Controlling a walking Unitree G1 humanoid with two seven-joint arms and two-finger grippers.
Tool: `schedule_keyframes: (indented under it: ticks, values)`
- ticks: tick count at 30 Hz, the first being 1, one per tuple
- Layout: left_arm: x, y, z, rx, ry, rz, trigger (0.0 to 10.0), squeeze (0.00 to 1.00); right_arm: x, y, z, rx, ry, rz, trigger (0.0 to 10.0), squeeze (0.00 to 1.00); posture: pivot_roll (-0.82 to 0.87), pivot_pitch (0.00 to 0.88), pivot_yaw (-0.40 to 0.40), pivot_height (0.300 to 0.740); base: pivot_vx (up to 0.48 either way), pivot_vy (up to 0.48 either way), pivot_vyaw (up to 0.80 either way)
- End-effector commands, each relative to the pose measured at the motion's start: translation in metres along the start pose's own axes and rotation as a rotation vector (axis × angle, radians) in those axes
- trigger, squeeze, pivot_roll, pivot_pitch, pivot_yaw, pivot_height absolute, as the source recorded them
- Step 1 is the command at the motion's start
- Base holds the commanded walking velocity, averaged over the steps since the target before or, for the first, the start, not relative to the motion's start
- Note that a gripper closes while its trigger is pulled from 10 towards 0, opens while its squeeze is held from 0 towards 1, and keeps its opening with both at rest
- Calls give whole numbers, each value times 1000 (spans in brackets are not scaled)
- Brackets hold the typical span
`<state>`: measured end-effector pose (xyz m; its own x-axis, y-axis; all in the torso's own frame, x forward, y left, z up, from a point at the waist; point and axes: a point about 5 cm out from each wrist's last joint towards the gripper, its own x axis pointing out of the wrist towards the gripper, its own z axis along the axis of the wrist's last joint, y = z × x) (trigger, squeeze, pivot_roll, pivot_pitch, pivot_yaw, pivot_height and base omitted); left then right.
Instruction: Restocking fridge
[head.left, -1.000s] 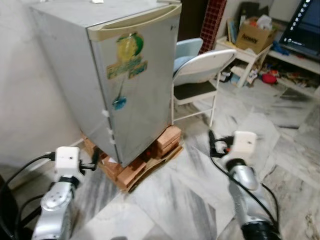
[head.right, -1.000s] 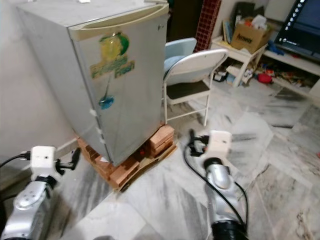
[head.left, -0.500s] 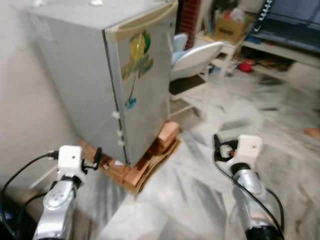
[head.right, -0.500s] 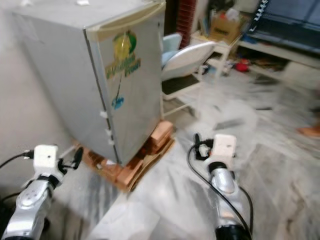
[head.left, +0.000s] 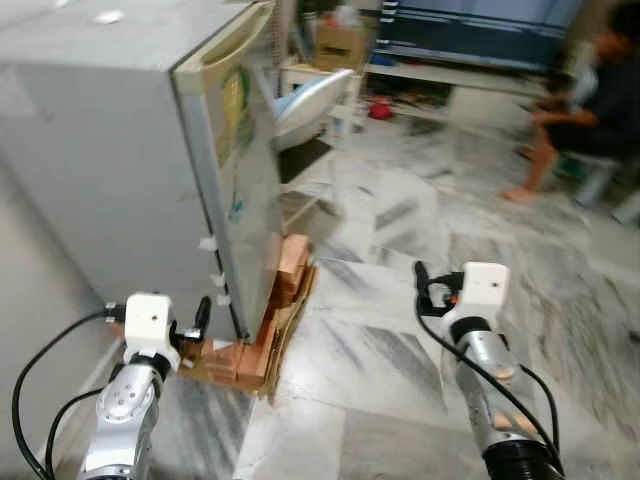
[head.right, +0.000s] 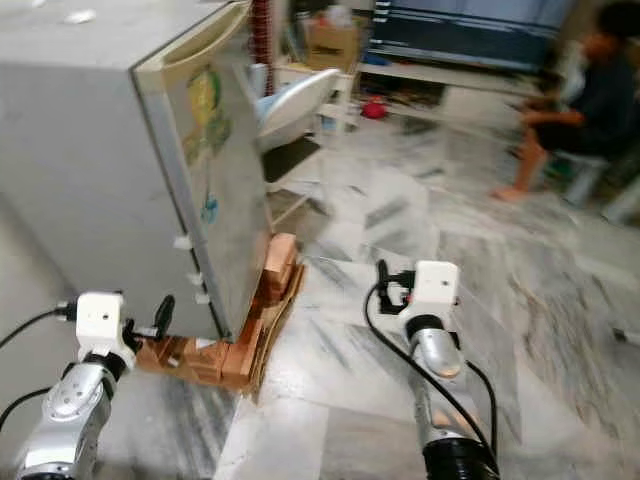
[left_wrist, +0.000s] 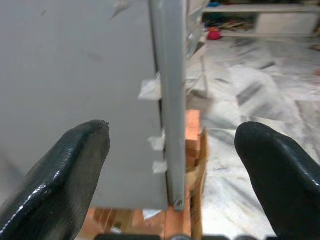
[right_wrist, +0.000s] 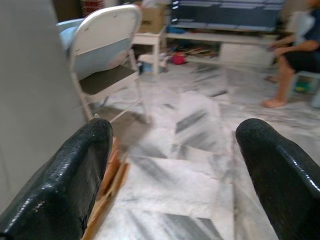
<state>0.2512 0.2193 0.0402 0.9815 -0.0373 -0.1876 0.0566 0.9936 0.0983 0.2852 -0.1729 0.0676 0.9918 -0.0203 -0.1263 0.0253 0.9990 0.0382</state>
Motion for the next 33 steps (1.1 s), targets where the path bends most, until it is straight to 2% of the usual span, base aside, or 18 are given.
schedule_keyframes:
  ticks: [1,13,17,25,33]
  values:
    - [7,-7,8,12,-29,-23,10000,0,2,-12,8,-22,-30,-32,10000,0,30,0,-34,740,334,334,-800]
    - [5,-15,9,-2,-55,-71,10000,0,4,-9,8,-21,-31,-26,10000,0,36,0,-35,740,0,0,-800]
    - [6,-17,9,-4,-58,-79,10000,0,4,-8,8,-19,-34,-23,10000,0,35,0,-33,740,298,0,-655]
    - [7,-15,9,1,-56,-68,10000,0,4,-8,8,-23,-36,-23,10000,0,31,0,-29,740,393,0,0]
    - [8,-15,9,0,-51,-56,10000,0,4,-7,9,-22,-45,-23,10000,0,31,0,-26,740,373,300,0]
